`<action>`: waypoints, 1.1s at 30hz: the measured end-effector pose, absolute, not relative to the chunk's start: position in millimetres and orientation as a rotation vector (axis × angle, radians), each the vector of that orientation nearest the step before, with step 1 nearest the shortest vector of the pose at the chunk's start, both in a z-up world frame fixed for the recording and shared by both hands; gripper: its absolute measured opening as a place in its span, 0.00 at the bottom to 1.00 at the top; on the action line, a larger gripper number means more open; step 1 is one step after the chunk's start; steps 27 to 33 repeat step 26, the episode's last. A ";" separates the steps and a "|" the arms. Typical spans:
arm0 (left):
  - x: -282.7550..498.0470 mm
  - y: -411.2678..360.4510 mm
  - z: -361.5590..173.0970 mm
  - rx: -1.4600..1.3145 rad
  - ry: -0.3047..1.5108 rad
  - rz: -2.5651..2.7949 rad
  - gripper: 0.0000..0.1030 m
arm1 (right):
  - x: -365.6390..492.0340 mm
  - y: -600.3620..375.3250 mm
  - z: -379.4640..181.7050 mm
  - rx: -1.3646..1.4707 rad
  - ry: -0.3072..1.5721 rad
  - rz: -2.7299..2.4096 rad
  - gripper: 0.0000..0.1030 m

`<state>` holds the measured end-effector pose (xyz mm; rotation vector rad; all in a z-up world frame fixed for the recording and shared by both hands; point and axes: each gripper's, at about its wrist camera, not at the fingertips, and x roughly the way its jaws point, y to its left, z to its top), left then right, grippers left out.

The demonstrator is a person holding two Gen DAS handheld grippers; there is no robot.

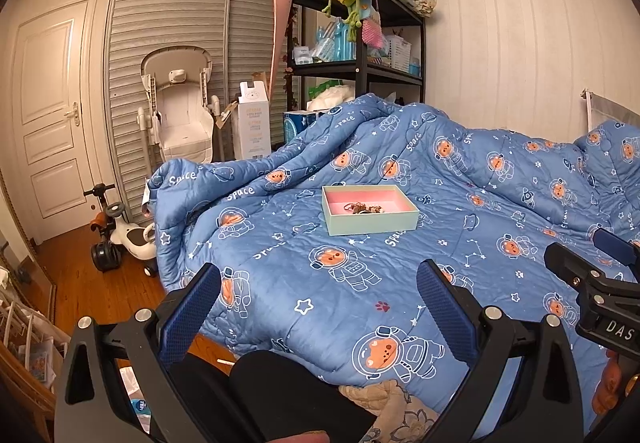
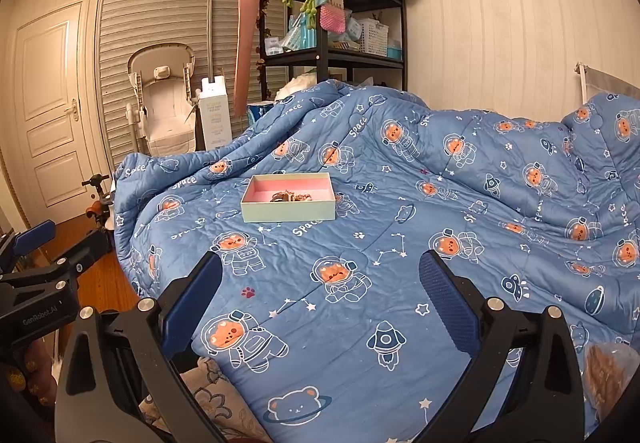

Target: Organize jewelry

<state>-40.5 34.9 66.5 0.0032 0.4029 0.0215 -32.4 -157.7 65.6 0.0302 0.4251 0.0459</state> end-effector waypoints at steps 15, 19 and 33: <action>-40.8 28.8 68.1 0.005 0.402 0.036 0.94 | -30.8 -153.2 66.1 0.017 0.425 0.057 0.94; -41.1 28.7 68.3 0.005 0.402 0.037 0.94 | -30.1 -152.6 65.7 0.014 0.429 0.057 0.94; -41.6 28.3 68.3 0.005 0.402 0.039 0.94 | -30.8 -151.9 64.9 0.015 0.428 0.059 0.94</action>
